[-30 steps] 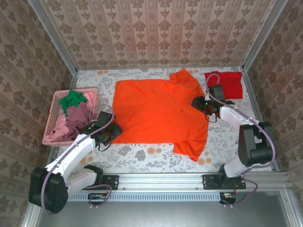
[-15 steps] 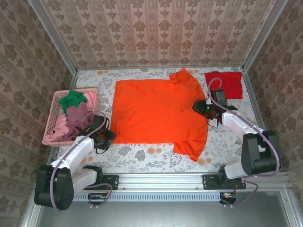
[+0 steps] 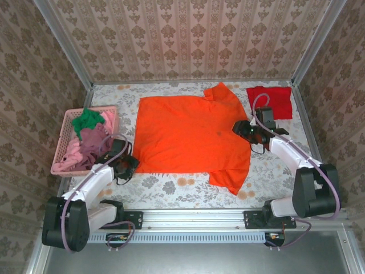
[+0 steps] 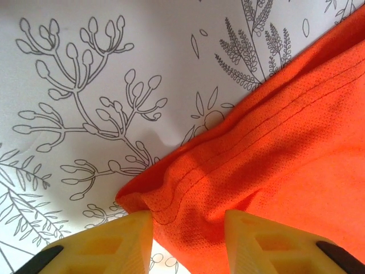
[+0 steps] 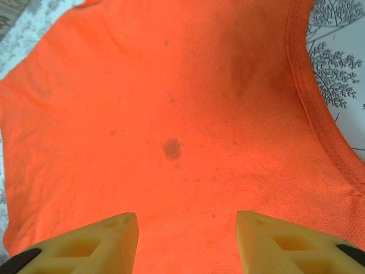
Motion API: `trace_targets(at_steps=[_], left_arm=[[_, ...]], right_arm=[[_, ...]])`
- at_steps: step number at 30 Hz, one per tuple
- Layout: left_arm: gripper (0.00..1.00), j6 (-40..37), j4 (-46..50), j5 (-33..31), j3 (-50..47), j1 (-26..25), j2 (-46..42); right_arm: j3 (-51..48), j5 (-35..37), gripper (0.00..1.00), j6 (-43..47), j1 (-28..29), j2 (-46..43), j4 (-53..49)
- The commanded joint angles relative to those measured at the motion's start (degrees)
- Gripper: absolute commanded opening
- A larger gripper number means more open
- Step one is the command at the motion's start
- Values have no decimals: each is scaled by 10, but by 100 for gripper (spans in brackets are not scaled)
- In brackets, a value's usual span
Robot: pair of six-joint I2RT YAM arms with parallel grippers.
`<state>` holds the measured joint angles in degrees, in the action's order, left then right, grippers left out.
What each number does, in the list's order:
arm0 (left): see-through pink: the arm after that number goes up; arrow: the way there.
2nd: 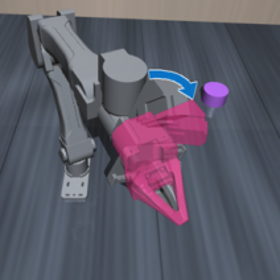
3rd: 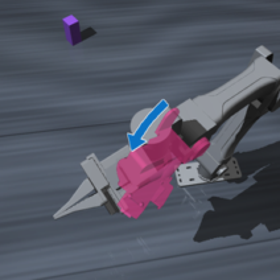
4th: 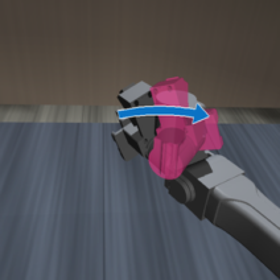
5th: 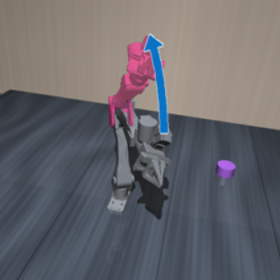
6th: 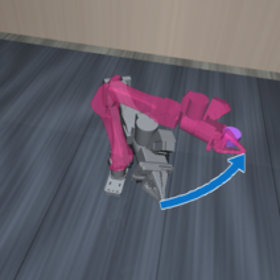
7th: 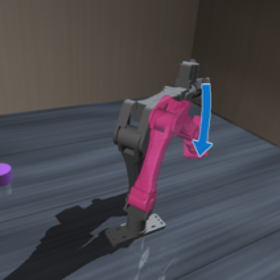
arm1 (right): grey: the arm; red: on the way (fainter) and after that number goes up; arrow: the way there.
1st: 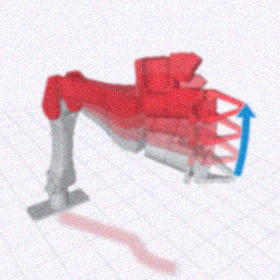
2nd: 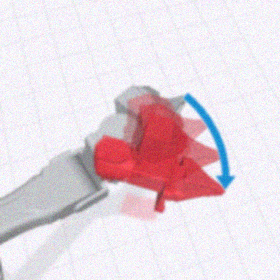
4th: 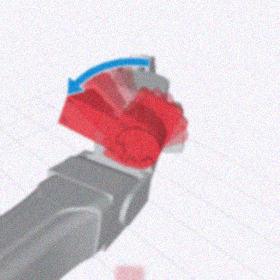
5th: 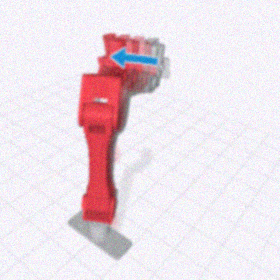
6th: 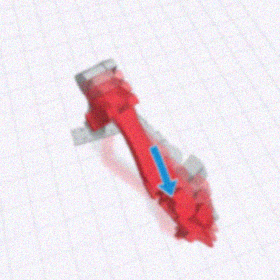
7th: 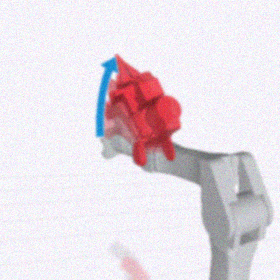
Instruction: Fold and stack the t-shirts
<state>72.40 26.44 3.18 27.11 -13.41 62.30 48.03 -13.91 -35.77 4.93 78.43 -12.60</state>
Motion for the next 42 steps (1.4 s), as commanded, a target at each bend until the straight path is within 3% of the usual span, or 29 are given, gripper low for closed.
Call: trace_targets(at_steps=[1, 7, 15, 23, 33, 42], left_arm=[[38, 25, 21, 9, -20, 11, 17], [42, 24, 81, -35, -5, -9, -23], [40, 69, 106, -118, 11, -82, -30], [39, 74, 70, -120, 26, -86, 37], [39, 63, 91, -137, 50, -81, 13], [39, 80, 28, -88, 13, -73, 54]], right_arm=[[-3, 12, 49, 8, 0, -26, -34], [-12, 18, 49, 8, -3, -40, -37], [-20, 6, 49, 2, -3, -28, -18], [-27, 3, 49, 12, -4, -36, -22], [-39, 0, 49, 7, -8, -33, -13], [-33, 0, 49, 6, -9, -28, -16]])
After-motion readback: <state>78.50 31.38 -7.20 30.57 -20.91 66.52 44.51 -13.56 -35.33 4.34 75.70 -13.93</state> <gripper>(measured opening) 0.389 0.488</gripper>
